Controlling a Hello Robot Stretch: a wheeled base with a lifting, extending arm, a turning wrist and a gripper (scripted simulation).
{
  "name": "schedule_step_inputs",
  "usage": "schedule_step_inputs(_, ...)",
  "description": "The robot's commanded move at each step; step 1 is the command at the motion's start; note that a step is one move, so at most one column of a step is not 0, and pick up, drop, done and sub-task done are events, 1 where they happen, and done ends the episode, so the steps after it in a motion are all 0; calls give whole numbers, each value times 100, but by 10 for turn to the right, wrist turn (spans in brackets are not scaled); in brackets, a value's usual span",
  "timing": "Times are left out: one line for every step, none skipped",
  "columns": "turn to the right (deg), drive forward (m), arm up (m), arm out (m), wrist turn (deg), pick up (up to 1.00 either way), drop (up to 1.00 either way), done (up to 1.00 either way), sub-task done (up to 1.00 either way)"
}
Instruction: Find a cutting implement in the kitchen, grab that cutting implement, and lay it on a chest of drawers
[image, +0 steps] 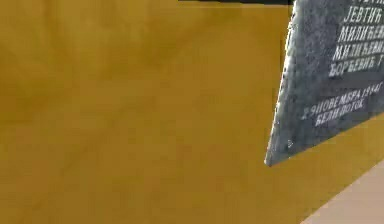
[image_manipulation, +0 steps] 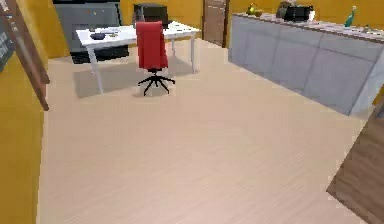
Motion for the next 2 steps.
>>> schedule_step_inputs(450, 0, 0, 0, 0, 0, 0, 0, 0)
schedule_step_inputs(450, 0, 0, 0, 0, 0, 0, 0, 0)
